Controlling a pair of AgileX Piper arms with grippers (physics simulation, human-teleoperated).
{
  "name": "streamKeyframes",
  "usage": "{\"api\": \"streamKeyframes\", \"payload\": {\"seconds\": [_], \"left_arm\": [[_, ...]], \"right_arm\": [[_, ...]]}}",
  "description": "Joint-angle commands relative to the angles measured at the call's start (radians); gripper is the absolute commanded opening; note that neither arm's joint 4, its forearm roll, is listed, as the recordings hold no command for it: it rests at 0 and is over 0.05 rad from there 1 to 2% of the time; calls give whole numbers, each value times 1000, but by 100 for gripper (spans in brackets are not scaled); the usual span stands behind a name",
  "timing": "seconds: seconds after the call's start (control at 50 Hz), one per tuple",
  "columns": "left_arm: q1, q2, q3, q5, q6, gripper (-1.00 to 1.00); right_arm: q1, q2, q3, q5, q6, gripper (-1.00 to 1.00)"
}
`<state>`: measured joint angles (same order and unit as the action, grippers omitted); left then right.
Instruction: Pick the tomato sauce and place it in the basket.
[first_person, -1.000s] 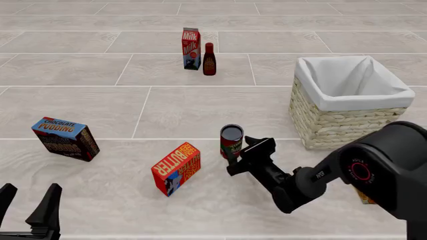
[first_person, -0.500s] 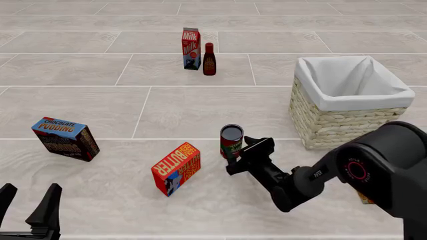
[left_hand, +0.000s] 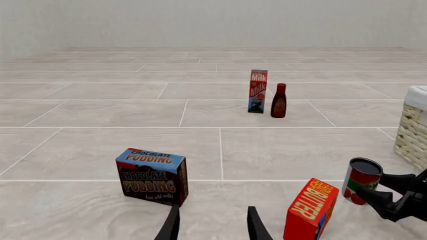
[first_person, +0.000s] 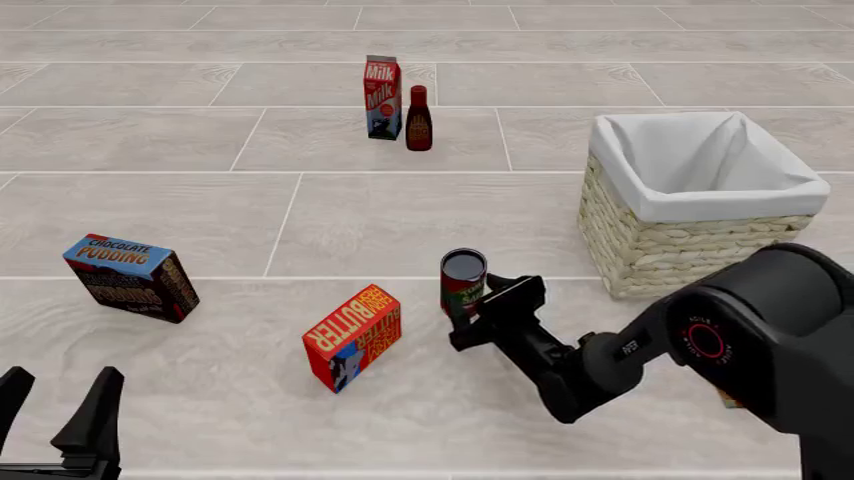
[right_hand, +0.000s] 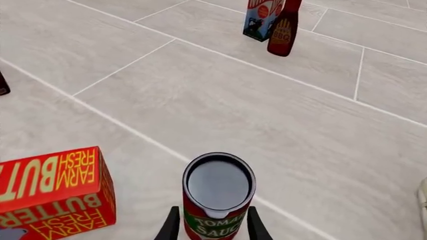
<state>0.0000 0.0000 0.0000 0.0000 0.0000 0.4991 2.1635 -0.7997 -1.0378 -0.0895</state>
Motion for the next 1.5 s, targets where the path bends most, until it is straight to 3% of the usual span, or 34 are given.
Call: {"api": "streamKeyframes", "payload": {"seconds": [0.02,1.42,1.44,1.5], "left_arm": [[0,0,0,0,0,100],[0,0,0,0,0,100],[0,0,0,0,0,100],[0,0,0,0,0,100]], "right_arm": [[4,7,-7,4,1,100],[15,12,-36,37,17,100],[15,9,-33,34,21,-100],[19,6,-30,31,22,-100]]}}
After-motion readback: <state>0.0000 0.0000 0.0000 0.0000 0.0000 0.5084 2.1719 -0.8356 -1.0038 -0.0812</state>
